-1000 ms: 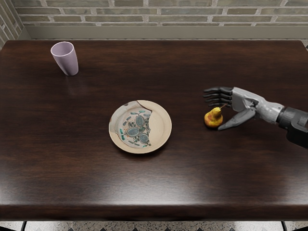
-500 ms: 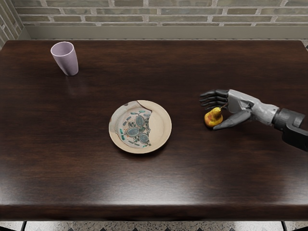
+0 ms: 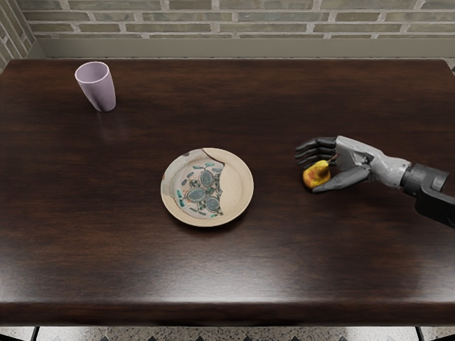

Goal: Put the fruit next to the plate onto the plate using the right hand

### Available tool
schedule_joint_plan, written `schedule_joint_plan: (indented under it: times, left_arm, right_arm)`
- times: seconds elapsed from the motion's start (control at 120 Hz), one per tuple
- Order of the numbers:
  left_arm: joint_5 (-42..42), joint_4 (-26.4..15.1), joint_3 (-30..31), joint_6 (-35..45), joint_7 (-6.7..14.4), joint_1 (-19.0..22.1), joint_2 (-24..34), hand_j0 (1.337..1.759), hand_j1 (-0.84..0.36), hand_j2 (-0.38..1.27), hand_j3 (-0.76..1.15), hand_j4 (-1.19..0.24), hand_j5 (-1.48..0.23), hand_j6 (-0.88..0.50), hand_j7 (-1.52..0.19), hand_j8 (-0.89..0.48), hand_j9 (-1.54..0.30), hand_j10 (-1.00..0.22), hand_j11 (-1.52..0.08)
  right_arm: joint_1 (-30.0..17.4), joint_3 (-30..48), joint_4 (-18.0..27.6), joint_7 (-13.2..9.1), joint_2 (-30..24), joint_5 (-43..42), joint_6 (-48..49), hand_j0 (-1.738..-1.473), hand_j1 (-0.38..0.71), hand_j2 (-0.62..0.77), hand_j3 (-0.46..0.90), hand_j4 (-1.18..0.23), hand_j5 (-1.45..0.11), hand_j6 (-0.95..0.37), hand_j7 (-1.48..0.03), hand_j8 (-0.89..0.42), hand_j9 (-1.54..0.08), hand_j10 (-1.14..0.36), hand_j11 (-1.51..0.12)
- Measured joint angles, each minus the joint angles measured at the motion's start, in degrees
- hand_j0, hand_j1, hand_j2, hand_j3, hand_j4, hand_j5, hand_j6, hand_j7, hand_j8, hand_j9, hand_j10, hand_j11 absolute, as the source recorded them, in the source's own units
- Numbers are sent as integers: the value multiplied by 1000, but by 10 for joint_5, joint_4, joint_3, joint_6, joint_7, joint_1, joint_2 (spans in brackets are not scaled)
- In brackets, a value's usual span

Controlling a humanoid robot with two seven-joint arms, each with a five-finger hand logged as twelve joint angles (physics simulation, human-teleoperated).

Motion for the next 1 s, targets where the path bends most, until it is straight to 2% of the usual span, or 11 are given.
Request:
schedule_joint_plan:
  times: [0.342,0.408,0.55,0.6,0.625,0.633,0.692,0.817,0.908,0.925,1.0]
  left_arm:
    - [0,0,0,0,0,0,0,1658,348,1,-1,-1,-2,-1,-2,-1,-2,-1,-2]
    - [0,0,0,0,0,0,0,1658,348,1,-1,-1,-2,-1,-2,-1,-2,-1,-2]
    - [0,0,0,0,0,0,0,1658,348,1,-1,-1,-2,-1,-2,-1,-2,-1,-2]
    - [0,0,0,0,0,0,0,1658,348,1,-1,-1,-2,-1,-2,-1,-2,-1,-2]
    - [0,0,0,0,0,0,0,1658,348,1,-1,-1,-2,-1,-2,-1,-2,-1,-2]
    - [0,0,0,0,0,0,0,1658,348,1,-1,-1,-2,-1,-2,-1,-2,-1,-2]
    - [0,0,0,0,0,0,0,1658,348,1,-1,-1,-2,-1,-2,-1,-2,-1,-2]
    - [0,0,0,0,0,0,0,1658,348,1,-1,-1,-2,-1,-2,-1,-2,-1,-2]
    - [0,0,0,0,0,0,0,1658,348,1,-1,-1,-2,-1,-2,-1,-2,-1,-2]
    - [0,0,0,0,0,0,0,1658,348,1,-1,-1,-2,-1,-2,-1,-2,-1,-2]
    - [0,0,0,0,0,0,0,1658,348,1,-1,-1,-2,-1,-2,-1,-2,-1,-2]
  right_arm:
    - [0,-7,-18,0,14,12,-18,-1657,107,-17,0,-502,-541,-479,-563,-493,-531,-550,-558]
    - [0,-6,-21,0,17,12,-18,-1657,145,-17,0,-531,-599,-516,-609,-521,-590,-562,-604]
    - [1,-10,-25,0,18,-9,-24,-1657,292,-42,0,-641,-751,-626,-763,-636,-741,-385,-760]
    - [2,-11,-25,0,19,-12,-25,-1657,339,-48,0,-675,-803,-662,-815,-695,-792,-381,-812]
    - [2,-11,-25,0,19,-13,-25,-1657,363,-52,0,-690,-830,-679,-840,-660,-819,-385,-838]
    - [2,-11,-25,0,19,-13,-25,-1657,370,-53,0,-696,-838,-684,-848,-706,-827,-381,-846]
    - [3,-11,-25,0,19,-15,-26,-1657,403,-72,0,-732,-895,-722,-905,-661,-873,-361,-890]
    - [4,-13,-26,0,19,-19,-26,-1651,392,-164,0,-785,-1019,-789,-1008,-613,-981,-327,-1011]
    - [4,-13,-26,0,18,-20,-27,-1650,417,-141,0,-806,-1074,-816,-1054,-568,-1026,-302,-1058]
    - [5,-13,-26,0,18,-20,-26,-1649,422,-133,0,-807,-1085,-820,-1060,-563,-1037,-243,-1066]
    - [5,-14,-26,0,18,-22,-27,-1648,426,-126,0,-814,-1116,-832,-1083,-508,-1077,-268,-1096]
